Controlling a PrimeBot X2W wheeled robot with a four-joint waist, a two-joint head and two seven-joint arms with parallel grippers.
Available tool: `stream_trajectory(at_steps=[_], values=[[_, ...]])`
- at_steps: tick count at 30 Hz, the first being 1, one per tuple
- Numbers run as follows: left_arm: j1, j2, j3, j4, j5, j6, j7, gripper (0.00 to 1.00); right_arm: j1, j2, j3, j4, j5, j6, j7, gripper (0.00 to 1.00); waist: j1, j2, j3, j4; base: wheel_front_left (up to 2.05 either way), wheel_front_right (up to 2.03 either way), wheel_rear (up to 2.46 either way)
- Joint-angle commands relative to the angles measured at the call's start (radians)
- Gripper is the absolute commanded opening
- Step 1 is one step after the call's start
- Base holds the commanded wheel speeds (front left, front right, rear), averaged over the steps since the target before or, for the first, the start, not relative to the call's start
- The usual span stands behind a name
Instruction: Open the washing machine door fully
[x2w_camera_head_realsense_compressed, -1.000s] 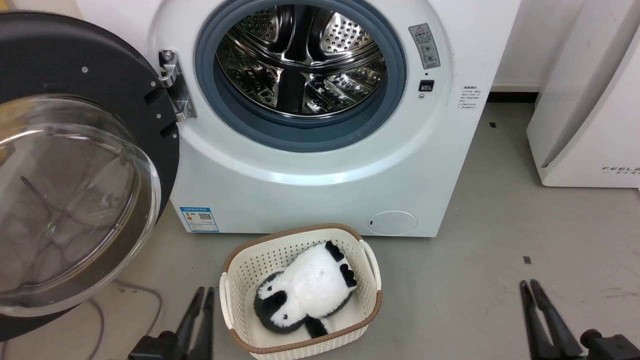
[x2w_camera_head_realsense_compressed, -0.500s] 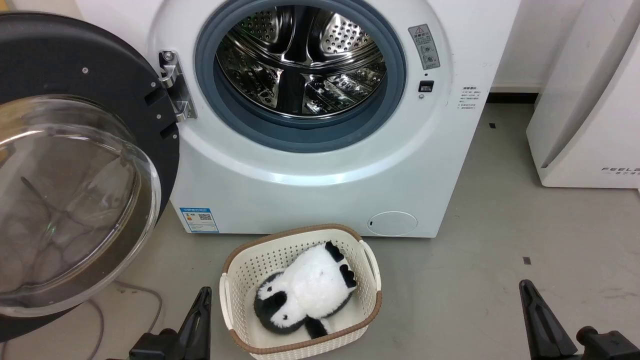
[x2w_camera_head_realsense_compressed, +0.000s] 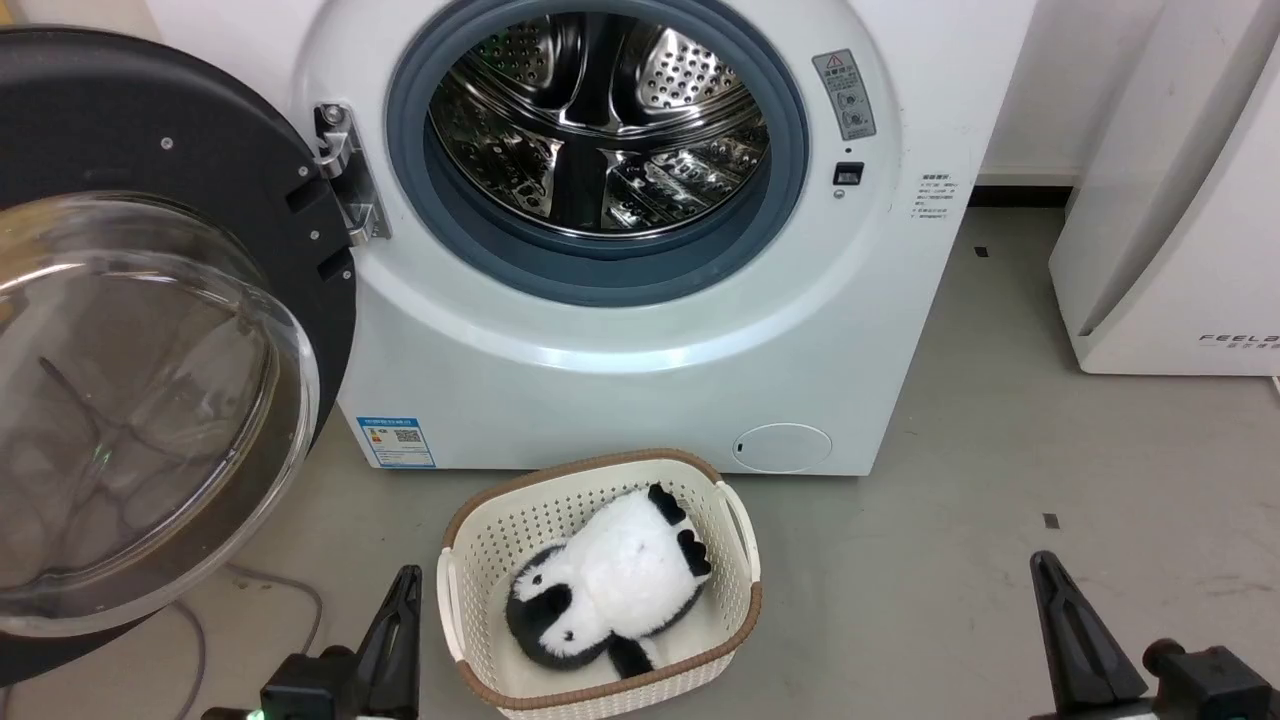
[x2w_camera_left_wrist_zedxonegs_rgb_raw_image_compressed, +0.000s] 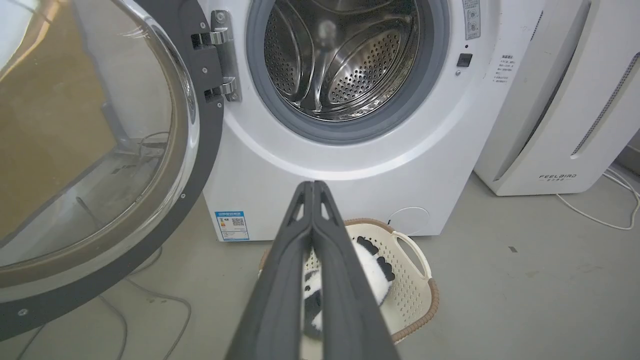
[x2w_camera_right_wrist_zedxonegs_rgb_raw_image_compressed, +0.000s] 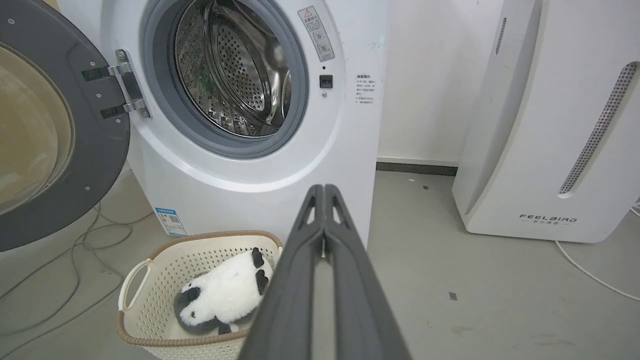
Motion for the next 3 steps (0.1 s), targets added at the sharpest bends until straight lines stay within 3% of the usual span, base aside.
stream_trajectory(at_steps=[1, 3], values=[[-0.016, -0.004, 0.006, -0.005, 0.007, 0.006, 0.007, 0.00, -0.017, 0.003, 0.003, -0.001, -0.009, 0.000, 0.006, 0.00, 0.0000, 0.0000, 0.000, 0.000, 0.00, 0.00, 0.00], [-0.018, -0.004, 0.007, -0.007, 0.009, 0.007, 0.011, 0.00, -0.020, 0.003, 0.003, -0.001, -0.011, 0.000, 0.010, 0.00, 0.0000, 0.0000, 0.000, -0.001, 0.00, 0.00, 0.00]])
